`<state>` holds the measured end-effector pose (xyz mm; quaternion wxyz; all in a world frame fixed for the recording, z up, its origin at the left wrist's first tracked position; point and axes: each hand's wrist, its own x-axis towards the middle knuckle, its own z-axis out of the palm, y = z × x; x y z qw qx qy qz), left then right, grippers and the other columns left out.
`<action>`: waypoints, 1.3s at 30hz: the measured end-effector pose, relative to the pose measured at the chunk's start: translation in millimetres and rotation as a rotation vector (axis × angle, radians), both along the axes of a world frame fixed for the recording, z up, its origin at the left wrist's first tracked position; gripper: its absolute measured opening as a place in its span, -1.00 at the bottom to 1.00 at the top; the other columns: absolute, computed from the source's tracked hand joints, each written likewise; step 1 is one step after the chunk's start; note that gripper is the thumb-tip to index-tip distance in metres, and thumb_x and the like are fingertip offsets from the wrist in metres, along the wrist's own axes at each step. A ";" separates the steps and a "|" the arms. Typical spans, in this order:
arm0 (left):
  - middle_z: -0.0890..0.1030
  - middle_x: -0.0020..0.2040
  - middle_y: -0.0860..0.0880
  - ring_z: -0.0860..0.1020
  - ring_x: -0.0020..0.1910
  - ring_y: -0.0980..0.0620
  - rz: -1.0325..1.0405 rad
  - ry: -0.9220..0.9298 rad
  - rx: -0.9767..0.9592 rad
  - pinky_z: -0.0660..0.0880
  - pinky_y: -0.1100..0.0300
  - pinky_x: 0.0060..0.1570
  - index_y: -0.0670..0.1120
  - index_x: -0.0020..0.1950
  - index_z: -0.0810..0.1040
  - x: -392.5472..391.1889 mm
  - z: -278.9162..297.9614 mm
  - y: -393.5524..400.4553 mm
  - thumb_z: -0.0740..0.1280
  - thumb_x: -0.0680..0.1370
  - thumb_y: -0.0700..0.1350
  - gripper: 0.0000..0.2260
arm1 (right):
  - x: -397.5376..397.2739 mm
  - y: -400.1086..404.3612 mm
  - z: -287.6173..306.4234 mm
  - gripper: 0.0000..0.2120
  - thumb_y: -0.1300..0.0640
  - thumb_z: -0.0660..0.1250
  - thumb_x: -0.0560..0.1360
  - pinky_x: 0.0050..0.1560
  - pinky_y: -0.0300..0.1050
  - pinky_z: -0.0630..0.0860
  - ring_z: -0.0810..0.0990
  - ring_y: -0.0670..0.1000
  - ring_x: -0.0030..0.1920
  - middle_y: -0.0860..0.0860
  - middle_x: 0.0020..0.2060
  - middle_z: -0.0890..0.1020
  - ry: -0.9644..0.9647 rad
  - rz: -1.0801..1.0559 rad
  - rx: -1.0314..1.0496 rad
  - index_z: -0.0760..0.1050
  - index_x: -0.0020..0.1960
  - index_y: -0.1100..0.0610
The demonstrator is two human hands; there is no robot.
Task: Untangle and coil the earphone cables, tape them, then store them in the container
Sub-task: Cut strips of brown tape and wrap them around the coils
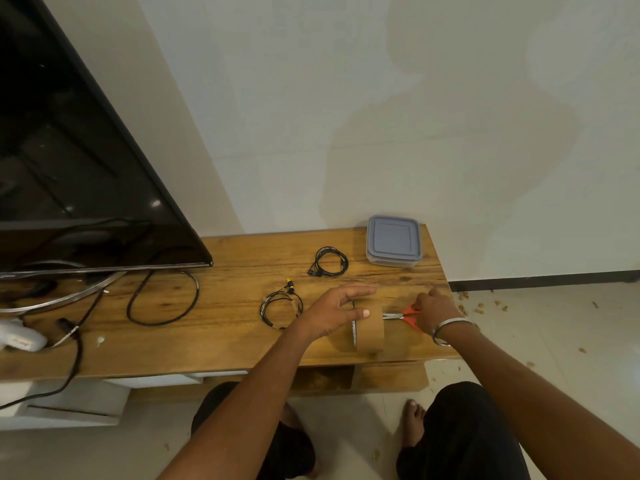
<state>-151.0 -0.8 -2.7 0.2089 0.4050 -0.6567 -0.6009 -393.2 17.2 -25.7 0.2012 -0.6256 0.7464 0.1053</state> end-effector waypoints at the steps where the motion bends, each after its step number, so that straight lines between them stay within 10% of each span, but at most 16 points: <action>1: 0.45 0.36 0.15 0.37 0.35 0.33 0.000 0.003 -0.006 0.27 0.46 0.32 -0.09 0.38 0.49 0.1 -0.5 0.3 0.39 0.53 -0.25 -0.58 | -0.6 1.0 -2.3 -0.49 -0.18 0.34 0.45 0.22 0.02 0.46 0.49 0.18 0.19 0.16 0.27 0.40 0.011 0.009 -0.013 0.43 0.25 0.11; 13: 0.47 0.40 0.12 0.35 0.41 0.23 0.006 -0.058 -0.135 0.26 0.18 0.44 -0.03 0.36 0.52 -1.4 4.4 1.0 0.40 0.53 -0.20 -0.61 | -1.8 9.5 4.5 -0.54 -0.12 0.25 0.51 0.25 -0.07 0.36 0.42 0.13 0.21 0.14 0.22 0.43 0.074 0.083 0.028 0.39 0.27 0.15; 23: 0.50 0.36 0.15 0.37 0.39 0.24 0.025 -0.085 -0.210 0.30 0.12 0.42 0.04 0.34 0.54 -2.4 8.5 0.7 0.41 0.53 -0.16 -0.62 | -18.0 9.5 32.9 -0.69 -0.05 0.30 0.51 -0.12 -0.14 0.45 0.50 0.04 -0.22 0.08 -0.24 0.57 -0.280 -0.001 0.113 0.61 -0.06 0.20; 31: 0.47 0.39 0.14 0.36 0.37 0.31 0.024 -0.088 -0.196 0.26 0.33 0.37 0.01 0.36 0.52 -2.3 8.3 -2.3 0.41 0.53 -0.18 -0.61 | -27.2 -6.9 68.4 -0.85 -0.03 0.38 0.47 -0.10 -0.13 0.62 0.62 0.09 -0.01 0.04 -0.02 0.58 -0.304 0.110 0.345 0.50 -0.09 0.03; 39: 0.43 0.40 0.14 0.37 0.34 0.32 0.004 -0.052 -0.114 0.30 0.54 0.20 -0.06 0.39 0.49 -1.9 9.9 -5.9 0.40 0.54 -0.21 -0.59 | -12.6 -18.7 94.5 -0.51 -0.15 0.45 0.37 -0.08 -0.12 0.63 0.54 0.01 -0.04 0.04 0.03 0.49 -0.220 0.119 0.462 0.47 0.16 0.13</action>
